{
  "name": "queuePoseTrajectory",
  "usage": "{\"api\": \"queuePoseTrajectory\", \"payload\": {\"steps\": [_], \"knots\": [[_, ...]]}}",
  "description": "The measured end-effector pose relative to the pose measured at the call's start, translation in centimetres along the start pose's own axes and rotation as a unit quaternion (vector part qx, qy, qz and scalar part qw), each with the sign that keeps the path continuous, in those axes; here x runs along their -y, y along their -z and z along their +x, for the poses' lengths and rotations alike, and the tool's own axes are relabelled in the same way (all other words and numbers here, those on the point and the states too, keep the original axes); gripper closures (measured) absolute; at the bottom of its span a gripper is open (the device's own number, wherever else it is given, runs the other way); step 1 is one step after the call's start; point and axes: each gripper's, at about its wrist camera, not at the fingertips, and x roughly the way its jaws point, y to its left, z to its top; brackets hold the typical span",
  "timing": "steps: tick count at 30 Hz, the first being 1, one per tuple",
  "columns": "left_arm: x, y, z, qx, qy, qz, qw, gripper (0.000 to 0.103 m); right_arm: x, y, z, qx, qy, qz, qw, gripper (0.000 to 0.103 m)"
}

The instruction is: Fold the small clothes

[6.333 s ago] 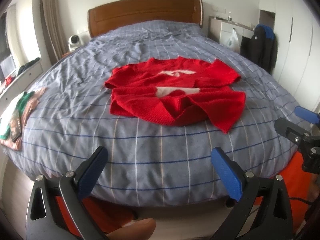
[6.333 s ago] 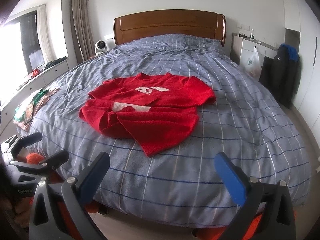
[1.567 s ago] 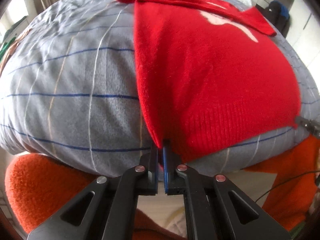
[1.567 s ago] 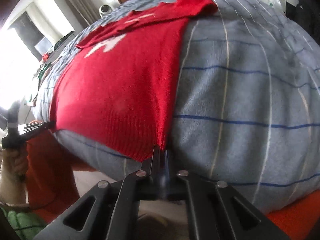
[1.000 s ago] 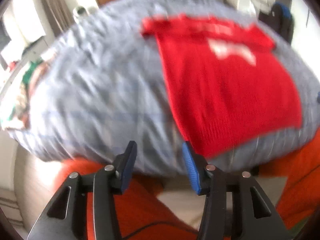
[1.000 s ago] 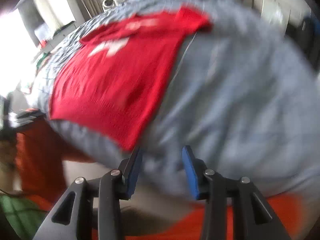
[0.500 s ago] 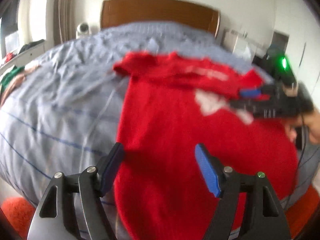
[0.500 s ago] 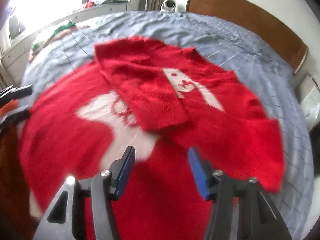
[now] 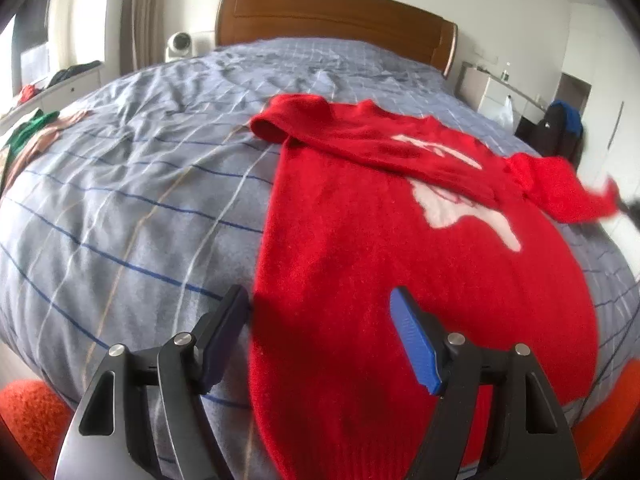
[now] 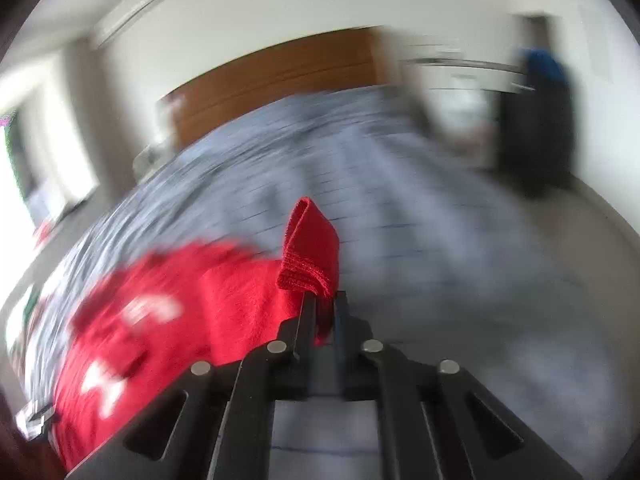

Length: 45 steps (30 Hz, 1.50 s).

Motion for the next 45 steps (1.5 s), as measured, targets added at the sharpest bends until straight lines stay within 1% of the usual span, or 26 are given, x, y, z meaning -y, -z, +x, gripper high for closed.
{"api": "queuePoseTrajectory", "payload": {"steps": [2,3,5,8,9,10,12,14,15,17,19,20,21,22,24,25,28,30,32,35,38,40,41,42,43,45], "knots": [[0.3,0.1,0.2,0.0,-0.006,0.004,1.0,0.027,5.1,1.4,-0.8,-0.013,0.02,0.055,0.998,0.096],[0.4,0.1,0.2,0.002,-0.009,0.006,0.9999,0.027,6.3,2.0,-0.8,-0.02,0.019,0.067,0.997,0.096],[0.7,0.2,0.3,0.006,-0.015,0.011,0.9998,0.027,8.1,3.7,-0.4,-0.04,0.009,0.089,0.995,0.095],[0.9,0.3,0.3,0.011,-0.021,0.014,0.9996,0.027,9.2,5.5,0.1,-0.053,-0.025,0.125,0.99,0.088],[0.9,0.4,0.2,0.012,-0.022,0.015,0.9996,0.027,9.6,5.8,0.1,-0.049,-0.038,0.14,0.988,0.075],[0.9,0.4,0.2,0.013,-0.023,0.016,0.9995,0.027,9.9,6.0,-0.1,-0.041,-0.047,0.154,0.986,0.054],[0.9,0.6,0.1,0.014,-0.025,0.018,0.9994,0.027,11.3,6.0,-1.1,-0.018,-0.058,0.179,0.982,0.034],[0.9,0.6,0.2,0.014,-0.027,0.02,0.9993,0.027,13.0,5.9,-1.4,-0.011,-0.068,0.221,0.973,0.034],[1.0,0.5,0.2,0.014,-0.028,0.02,0.9993,0.027,13.5,5.9,-1.4,-0.013,-0.071,0.238,0.969,0.034],[0.9,0.6,0.2,0.014,-0.028,0.02,0.9993,0.027,14.8,6.0,-0.7,-0.034,-0.078,0.278,0.957,0.041],[0.9,0.6,0.2,0.014,-0.027,0.021,0.9993,0.027,15.2,6.0,0.9,-0.082,-0.089,0.273,0.954,0.074],[0.9,0.6,0.2,0.013,-0.027,0.021,0.9993,0.027,15.2,6.2,1.3,-0.1,-0.09,0.269,0.954,0.079],[1.0,0.6,0.2,0.013,-0.027,0.021,0.9993,0.027,15.3,6.4,1.3,-0.108,-0.082,0.264,0.955,0.092],[1.0,0.5,0.2,0.013,-0.027,0.021,0.9993,0.027,15.1,6.3,1.1,-0.106,-0.072,0.255,0.958,0.099],[1.0,0.5,0.3,0.012,-0.029,0.022,0.9993,0.027,14.5,6.2,0.5,-0.095,-0.044,0.234,0.967,0.099],[1.0,0.6,0.3,0.012,-0.029,0.022,0.9993,0.027,14.1,5.9,-0.1,-0.084,-0.013,0.217,0.972,0.099],[1.1,0.6,0.3,0.014,-0.034,0.028,0.9989,0.027,14.6,7.2,0.8,-0.091,0.027,0.201,0.975,0.101],[1.2,0.7,0.3,0.015,-0.038,0.035,0.9985,0.026,15.3,8.4,1.9,-0.089,0.014,0.211,0.973,0.101],[1.4,0.8,0.1,0.011,-0.044,0.045,0.9979,0.026,15.4,8.4,1.5,-0.077,0.015,0.212,0.974,0.103],[1.7,0.2,-0.9,-0.004,-0.038,0.065,0.9972,0.026,15.6,8.9,0.7,-0.051,-0.008,0.219,0.974,0.101],[2.5,-3.0,-3.7,0.003,-0.004,0.105,0.9944,0.025,15.4,9.1,-1.4,-0.016,-0.018,0.218,0.976,0.08],[3.4,-6.1,-5.4,0.027,0.006,0.137,0.9902,0.017,14.5,9.2,-4.1,0.026,-0.006,0.206,0.978,0.044],[4.1,-7.5,-5.9,0.036,0.01,0.155,0.9872,0.011,13.8,9.3,-5.8,0.052,0.017,0.194,0.979,0.037],[5.0,-8.8,-6.0,0.042,0.018,0.178,0.9829,0.009,12.9,9.3,-7.3,0.074,0.038,0.182,0.98,0.029],[6.2,-10.1,-5.8,0.043,0.027,0.21,0.9764,0.009,12.2,9.3,-8.2,0.088,0.044,0.174,0.98,0.029],[9.3,-11.3,-4.0,0.041,0.041,0.295,0.9537,0.009,10.4,9.6,-10.3,0.108,0.037,0.157,0.981,0.029]]}}
